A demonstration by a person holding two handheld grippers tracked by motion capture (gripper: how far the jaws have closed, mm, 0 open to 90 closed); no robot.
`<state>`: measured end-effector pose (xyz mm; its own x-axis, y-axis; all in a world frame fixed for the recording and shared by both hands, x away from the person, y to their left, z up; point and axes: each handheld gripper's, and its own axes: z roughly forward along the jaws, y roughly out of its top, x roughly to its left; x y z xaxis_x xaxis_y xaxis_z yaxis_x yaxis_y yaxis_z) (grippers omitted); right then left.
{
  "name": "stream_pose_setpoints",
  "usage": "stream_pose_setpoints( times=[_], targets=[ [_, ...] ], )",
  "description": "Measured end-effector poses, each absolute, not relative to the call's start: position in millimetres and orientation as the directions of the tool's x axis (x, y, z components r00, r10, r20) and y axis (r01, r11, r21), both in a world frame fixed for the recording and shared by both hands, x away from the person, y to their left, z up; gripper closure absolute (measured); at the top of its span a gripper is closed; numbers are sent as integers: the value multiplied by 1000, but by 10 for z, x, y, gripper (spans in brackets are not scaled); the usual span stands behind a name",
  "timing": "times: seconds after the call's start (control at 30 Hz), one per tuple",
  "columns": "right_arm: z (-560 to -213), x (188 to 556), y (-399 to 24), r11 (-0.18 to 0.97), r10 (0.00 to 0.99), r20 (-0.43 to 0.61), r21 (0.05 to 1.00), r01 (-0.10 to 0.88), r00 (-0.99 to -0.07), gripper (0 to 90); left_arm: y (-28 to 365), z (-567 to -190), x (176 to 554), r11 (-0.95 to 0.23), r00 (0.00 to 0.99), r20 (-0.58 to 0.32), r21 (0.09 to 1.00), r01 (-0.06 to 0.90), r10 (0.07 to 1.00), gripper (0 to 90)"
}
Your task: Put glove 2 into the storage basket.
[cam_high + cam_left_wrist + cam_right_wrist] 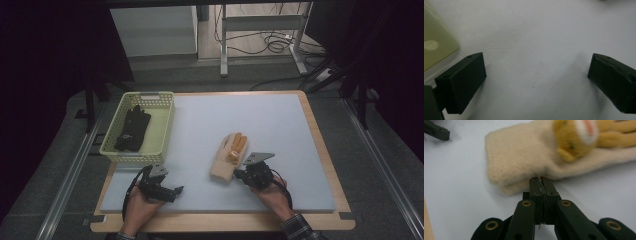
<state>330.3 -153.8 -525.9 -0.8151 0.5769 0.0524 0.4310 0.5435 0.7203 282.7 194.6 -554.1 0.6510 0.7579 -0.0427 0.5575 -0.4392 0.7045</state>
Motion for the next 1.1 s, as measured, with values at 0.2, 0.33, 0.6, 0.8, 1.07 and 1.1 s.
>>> stream_pose_setpoints(
  times=[0.2, 0.33, 0.6, 0.8, 1.07, 1.1],
  targets=[
    [-5312, 3296, -1391, 557, 566, 35, 720, 413, -823, 877, 1946, -5541, 2827, -439, 651, -43, 704, 558, 758, 18],
    [-5324, 3313, -1317, 559, 558, 33, 723, 405, -829, 876, 1946, -5541, 2827, -439, 651, -43, 704, 558, 758, 18],
    [-5351, 3371, -1115, 561, 549, 20, 733, 385, -836, 868, 1946, -5542, 2826, -439, 651, -43, 705, 558, 758, 18],
    [-5354, 3382, -1072, 562, 547, 15, 734, 380, -837, 844, 1945, -5541, 2826, -439, 651, -42, 704, 558, 758, 18],
    [-5299, 3335, -1148, 568, 544, 6, 733, 374, -839, 766, 1944, -5541, 2826, -440, 651, -42, 704, 558, 758, 17],
    [-5287, 3334, -1167, 567, 545, 4, 735, 372, -838, 759, 1944, -5541, 2826, -440, 651, -42, 704, 558, 758, 17]
  ],
)
